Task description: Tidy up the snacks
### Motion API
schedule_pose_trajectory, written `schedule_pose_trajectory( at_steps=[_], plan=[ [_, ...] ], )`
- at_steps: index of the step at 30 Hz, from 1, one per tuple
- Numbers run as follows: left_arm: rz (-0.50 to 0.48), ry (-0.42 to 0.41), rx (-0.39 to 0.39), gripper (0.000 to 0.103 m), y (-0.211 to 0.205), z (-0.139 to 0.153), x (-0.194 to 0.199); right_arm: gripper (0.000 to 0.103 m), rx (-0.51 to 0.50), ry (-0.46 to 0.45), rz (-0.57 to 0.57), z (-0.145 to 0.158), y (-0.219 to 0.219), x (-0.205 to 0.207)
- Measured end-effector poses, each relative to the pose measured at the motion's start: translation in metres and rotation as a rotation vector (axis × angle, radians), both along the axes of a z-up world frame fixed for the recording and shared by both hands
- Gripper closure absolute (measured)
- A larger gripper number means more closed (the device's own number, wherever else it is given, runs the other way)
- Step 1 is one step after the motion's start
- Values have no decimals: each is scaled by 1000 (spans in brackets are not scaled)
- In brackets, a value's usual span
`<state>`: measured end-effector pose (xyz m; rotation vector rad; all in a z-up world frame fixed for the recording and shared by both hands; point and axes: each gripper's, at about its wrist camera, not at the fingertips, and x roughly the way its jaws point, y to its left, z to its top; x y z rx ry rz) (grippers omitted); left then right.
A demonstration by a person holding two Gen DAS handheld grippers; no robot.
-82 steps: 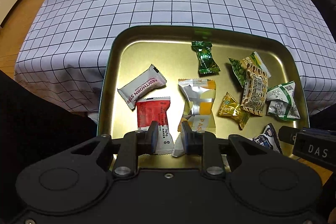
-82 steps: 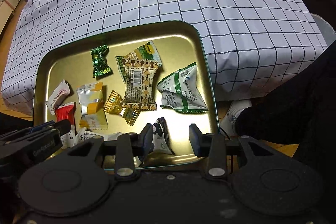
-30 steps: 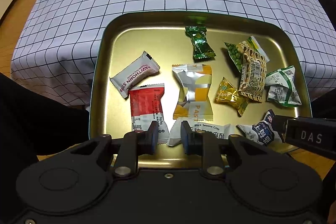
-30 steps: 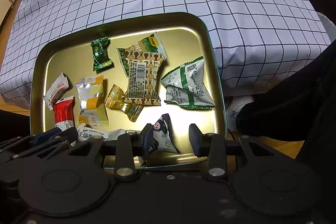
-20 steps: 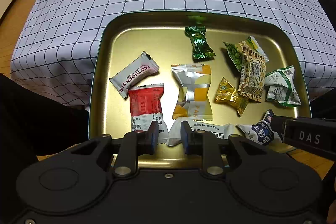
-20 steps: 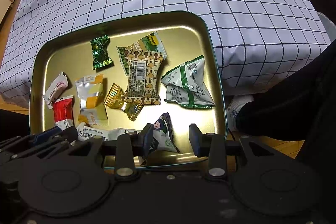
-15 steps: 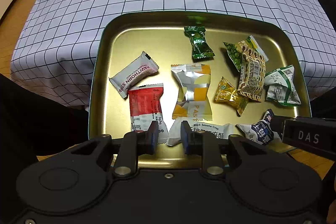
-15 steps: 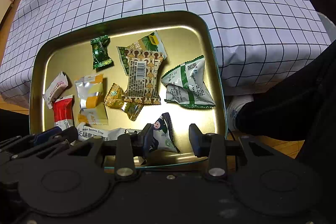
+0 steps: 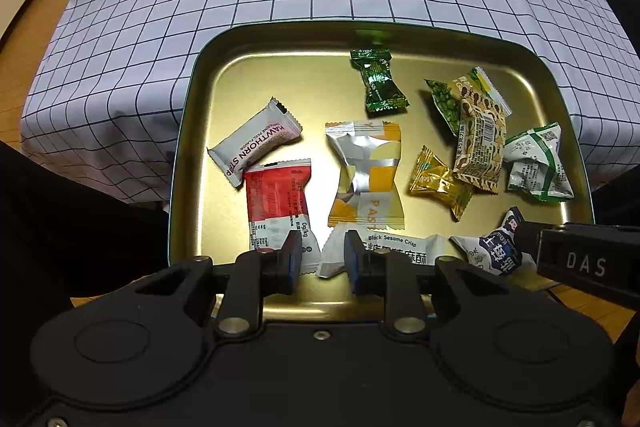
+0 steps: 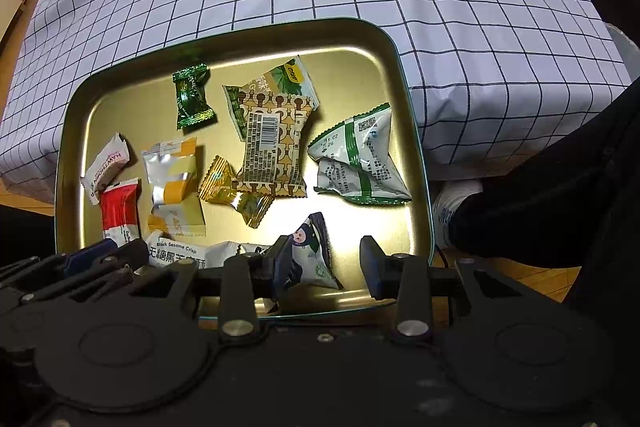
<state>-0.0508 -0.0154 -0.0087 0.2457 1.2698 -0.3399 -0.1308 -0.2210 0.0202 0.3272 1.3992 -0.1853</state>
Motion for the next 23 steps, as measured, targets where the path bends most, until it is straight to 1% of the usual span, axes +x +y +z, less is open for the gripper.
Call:
schedule_pose_trajectory(
  at_steps=[12, 18, 20, 23],
  plan=[
    [1, -2, 0, 70, 0, 1, 0, 63, 0, 4, 12, -1, -1, 0],
    [26, -65, -11, 70, 2, 7, 0, 63, 1, 6, 18, -2, -1, 1],
    [25, -59, -7, 70, 1, 6, 0, 63, 2, 7, 20, -2, -1, 1],
    [22, -26, 3, 70, 0, 3, 1, 63, 3, 6, 25, -2, -2, 1]
  ],
)
